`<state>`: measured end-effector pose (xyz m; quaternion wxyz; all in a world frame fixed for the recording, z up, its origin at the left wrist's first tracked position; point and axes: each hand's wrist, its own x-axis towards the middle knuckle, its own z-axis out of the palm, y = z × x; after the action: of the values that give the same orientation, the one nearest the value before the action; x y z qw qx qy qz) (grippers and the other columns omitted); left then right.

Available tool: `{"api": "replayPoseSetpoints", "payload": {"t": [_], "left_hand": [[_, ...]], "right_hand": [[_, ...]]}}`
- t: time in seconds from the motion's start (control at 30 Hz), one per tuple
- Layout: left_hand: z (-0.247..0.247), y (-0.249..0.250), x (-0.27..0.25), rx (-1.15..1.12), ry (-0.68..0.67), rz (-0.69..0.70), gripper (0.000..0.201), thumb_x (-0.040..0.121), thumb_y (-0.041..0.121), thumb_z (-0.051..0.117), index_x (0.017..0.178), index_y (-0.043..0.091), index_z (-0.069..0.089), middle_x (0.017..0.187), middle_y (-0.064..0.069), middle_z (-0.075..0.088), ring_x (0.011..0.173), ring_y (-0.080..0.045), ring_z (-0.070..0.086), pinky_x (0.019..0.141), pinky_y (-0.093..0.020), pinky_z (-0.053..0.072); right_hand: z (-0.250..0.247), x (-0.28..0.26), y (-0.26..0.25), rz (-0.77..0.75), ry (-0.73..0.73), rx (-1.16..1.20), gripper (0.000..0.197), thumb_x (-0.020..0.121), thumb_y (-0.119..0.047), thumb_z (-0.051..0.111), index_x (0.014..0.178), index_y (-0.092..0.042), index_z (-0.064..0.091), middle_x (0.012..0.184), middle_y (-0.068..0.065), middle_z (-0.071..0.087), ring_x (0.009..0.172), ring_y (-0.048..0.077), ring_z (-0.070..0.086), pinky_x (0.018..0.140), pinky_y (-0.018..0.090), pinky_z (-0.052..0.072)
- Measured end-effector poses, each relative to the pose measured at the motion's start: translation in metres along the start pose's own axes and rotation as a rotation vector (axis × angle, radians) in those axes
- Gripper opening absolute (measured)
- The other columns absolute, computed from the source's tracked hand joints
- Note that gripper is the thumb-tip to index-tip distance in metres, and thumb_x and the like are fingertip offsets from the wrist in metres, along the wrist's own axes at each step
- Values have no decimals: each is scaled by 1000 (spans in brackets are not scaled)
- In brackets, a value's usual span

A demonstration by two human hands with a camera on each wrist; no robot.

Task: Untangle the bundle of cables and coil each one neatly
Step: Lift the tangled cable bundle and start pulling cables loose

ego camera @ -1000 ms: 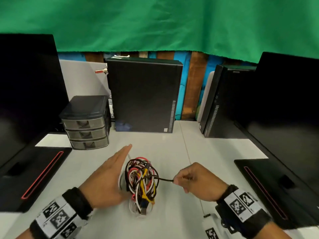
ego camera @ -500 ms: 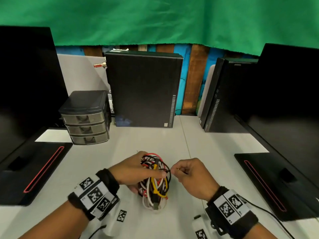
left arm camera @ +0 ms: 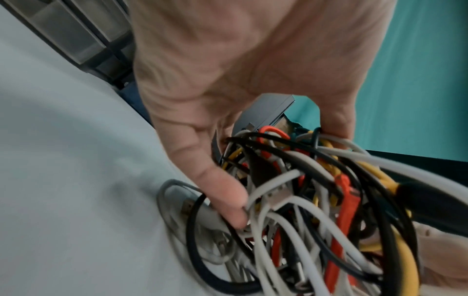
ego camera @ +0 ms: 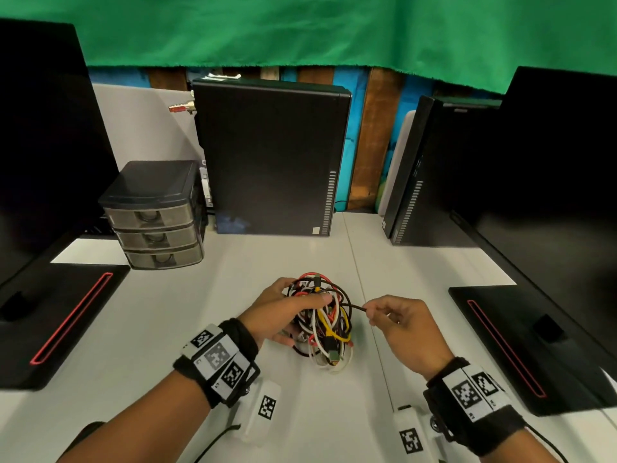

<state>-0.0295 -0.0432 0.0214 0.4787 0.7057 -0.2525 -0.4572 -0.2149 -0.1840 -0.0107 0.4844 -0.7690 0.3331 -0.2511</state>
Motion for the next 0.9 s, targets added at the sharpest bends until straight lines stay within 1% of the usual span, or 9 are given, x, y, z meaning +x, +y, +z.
{"api": "replayPoseSetpoints", "payload": {"t": [0.07, 0.2, 0.37, 0.43, 0.57, 0.67, 0.77, 0.83, 0.9], "left_hand": [[6, -1, 2, 36, -16, 93, 74, 69, 43, 87, 131, 33, 49, 113, 4, 71, 98, -16, 71, 78, -34, 58], [20, -6, -2, 231, -47, 308, 110, 54, 53, 88, 148, 32, 33, 122, 17, 62, 110, -4, 64, 103, -33, 51], [14, -11, -7, 321, 116, 371, 109, 44, 68, 87, 135, 36, 38, 119, 22, 54, 101, -8, 65, 91, -29, 54], [7, -15, -5, 165, 41, 353, 86, 57, 65, 85, 127, 29, 52, 122, 12, 63, 93, -17, 71, 81, -27, 56], [0, -23, 0, -52, -84, 331, 23, 89, 9, 71, 112, 13, 71, 112, -11, 73, 84, -19, 75, 77, -23, 55], [6, -30, 9, 305, 67, 430, 26, 89, 12, 73, 114, 22, 72, 113, 7, 67, 68, 0, 62, 75, -15, 47], [9, -26, 11, 657, 205, 442, 18, 93, 32, 67, 110, 35, 73, 103, 18, 62, 85, -2, 57, 86, -24, 46], [8, -22, 11, 699, 195, 438, 15, 95, 26, 63, 93, 35, 74, 87, 21, 62, 83, 1, 58, 81, -23, 44], [7, -14, 10, 620, 191, 495, 26, 96, 17, 59, 80, 36, 67, 79, 23, 63, 74, 5, 58, 74, -22, 44]], "right_hand": [[7, 0, -5, -20, -13, 45, 23, 93, -2, 65, 82, -18, 76, 71, -6, 72, 69, 4, 65, 71, 13, 50], [18, -3, -6, -61, -62, 94, 27, 93, 5, 60, 82, -14, 77, 79, 4, 76, 74, 12, 70, 71, 21, 55], [8, -12, 8, -25, -46, 116, 15, 91, 3, 65, 86, -8, 74, 80, 7, 74, 72, 11, 67, 69, 19, 52], [1, -17, 18, -12, -57, 114, 20, 92, 9, 60, 82, -3, 73, 80, 6, 74, 73, 10, 66, 69, 19, 51], [-14, -24, 34, 90, -46, 160, 18, 94, 7, 58, 82, 5, 71, 88, 20, 73, 79, 23, 65, 76, 28, 54], [-20, -27, 37, 141, -132, 55, 16, 92, 6, 61, 87, -1, 74, 88, 12, 75, 84, 24, 70, 81, 29, 57], [-26, -26, 36, 185, -128, -39, 17, 90, 6, 63, 84, -4, 75, 79, 12, 72, 68, 17, 63, 69, 24, 53], [-28, -26, 28, 191, -84, -23, 17, 91, 3, 64, 83, -6, 75, 80, 9, 74, 74, 19, 66, 73, 27, 55], [-27, -30, 10, 75, 97, -57, 17, 93, -6, 65, 86, -17, 75, 85, -3, 74, 83, 5, 66, 76, 24, 52]]}}
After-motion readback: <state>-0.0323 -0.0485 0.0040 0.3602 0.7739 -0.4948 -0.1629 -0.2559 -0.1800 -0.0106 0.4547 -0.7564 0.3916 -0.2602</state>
